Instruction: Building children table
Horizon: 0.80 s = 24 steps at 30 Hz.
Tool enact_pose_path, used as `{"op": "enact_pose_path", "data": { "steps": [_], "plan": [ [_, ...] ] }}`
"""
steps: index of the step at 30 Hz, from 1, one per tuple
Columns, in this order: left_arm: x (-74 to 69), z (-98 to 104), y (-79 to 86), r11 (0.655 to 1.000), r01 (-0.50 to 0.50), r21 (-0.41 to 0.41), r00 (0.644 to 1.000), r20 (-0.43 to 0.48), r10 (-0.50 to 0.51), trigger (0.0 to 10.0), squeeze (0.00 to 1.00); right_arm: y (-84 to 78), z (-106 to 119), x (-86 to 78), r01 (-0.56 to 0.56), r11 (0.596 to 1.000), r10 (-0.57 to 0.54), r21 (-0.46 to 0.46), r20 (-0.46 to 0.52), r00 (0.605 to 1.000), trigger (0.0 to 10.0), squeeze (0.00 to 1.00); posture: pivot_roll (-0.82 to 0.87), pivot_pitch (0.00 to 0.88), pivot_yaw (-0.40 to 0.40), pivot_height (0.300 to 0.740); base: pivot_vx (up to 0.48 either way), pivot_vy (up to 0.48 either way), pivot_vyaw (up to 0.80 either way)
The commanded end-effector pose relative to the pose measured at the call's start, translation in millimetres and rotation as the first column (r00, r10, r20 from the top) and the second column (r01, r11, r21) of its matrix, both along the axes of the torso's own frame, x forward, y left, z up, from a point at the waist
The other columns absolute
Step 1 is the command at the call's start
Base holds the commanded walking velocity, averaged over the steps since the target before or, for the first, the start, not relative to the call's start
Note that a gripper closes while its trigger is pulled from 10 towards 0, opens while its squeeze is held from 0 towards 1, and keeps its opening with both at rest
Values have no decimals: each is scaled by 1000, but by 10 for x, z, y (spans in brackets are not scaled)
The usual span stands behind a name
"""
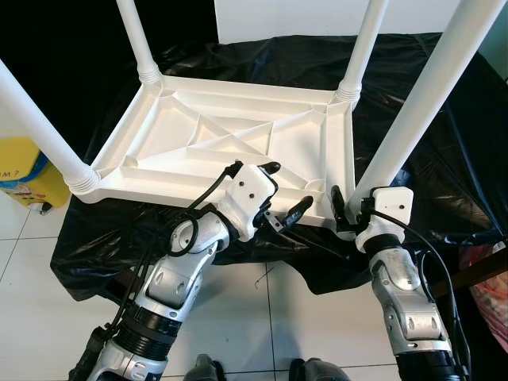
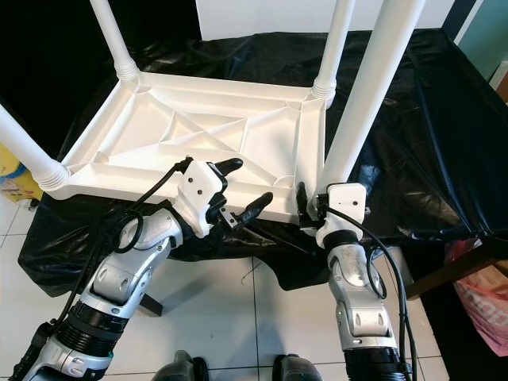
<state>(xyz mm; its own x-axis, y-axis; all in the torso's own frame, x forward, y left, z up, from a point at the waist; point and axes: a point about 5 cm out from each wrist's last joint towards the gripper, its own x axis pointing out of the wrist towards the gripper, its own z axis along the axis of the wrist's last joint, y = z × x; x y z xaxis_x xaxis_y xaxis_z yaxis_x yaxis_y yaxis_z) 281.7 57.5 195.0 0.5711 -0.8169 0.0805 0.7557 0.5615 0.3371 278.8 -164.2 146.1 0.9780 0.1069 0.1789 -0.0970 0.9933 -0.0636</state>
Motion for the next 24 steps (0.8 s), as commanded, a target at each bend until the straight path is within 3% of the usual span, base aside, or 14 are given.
{"op": "enact_pose_path", "data": {
  "steps": [1,6,8,11,15,16,17,18,19,20,21,24],
  "plan": [
    [-42,-41,-7,998,48,28,999,-18,-48,10000,0,-6,-43,-27,-26,1000,26,11,-16,1000,10000,0,44,140,-14,740,0,0,0],
    [-48,-50,-14,998,50,31,999,-19,-49,10000,0,-41,-3,-19,-162,986,162,-21,-25,986,10000,0,38,134,-7,740,0,0,0],
    [-48,-50,-14,998,50,31,999,-19,-49,10000,0,-41,-3,-19,-162,986,162,-21,-25,986,10000,0,38,134,-7,740,0,0,0],
    [-49,-57,-28,997,61,38,998,-20,-60,10000,0,-55,16,9,-269,961,267,-60,-44,963,10000,0,34,129,2,740,0,0,0],
    [-48,-52,-37,997,68,41,998,-19,-67,10000,0,-89,6,38,-318,944,314,-85,-61,948,10000,0,35,125,5,740,0,0,0],
    [-48,-51,-38,997,70,42,997,-18,-69,10000,0,-108,-10,42,-327,940,322,-93,-68,944,8549,0,39,121,7,740,0,0,0],
    [-48,-51,-38,997,70,42,997,-18,-69,10000,0,-108,-10,42,-327,940,322,-93,-68,944,8549,0,39,121,7,740,0,0,0],
    [-50,-51,-38,997,70,43,997,-17,-69,10000,0,-129,-23,43,-334,938,328,-98,-73,942,4000,0,39,121,7,740,0,0,0],
    [-52,-54,-36,997,70,45,997,-18,-69,10000,0,-146,-36,39,-336,936,330,-99,-77,941,1294,0,42,121,7,740,0,0,0],
    [-52,-54,-36,997,70,45,997,-18,-69,10000,0,-146,-36,39,-336,936,330,-99,-77,941,1294,0,42,121,7,740,0,0,0],
    [-57,-58,-32,996,70,47,997,-18,-69,10000,0,-158,-55,31,-336,936,329,-100,-83,941,0,0,45,122,8,740,0,0,0],
    [-64,-60,-29,996,70,49,997,-19,-69,10000,0,-165,-76,22,-333,938,325,-97,-89,942,0,0,47,121,8,740,0,0,0]
  ]
}}
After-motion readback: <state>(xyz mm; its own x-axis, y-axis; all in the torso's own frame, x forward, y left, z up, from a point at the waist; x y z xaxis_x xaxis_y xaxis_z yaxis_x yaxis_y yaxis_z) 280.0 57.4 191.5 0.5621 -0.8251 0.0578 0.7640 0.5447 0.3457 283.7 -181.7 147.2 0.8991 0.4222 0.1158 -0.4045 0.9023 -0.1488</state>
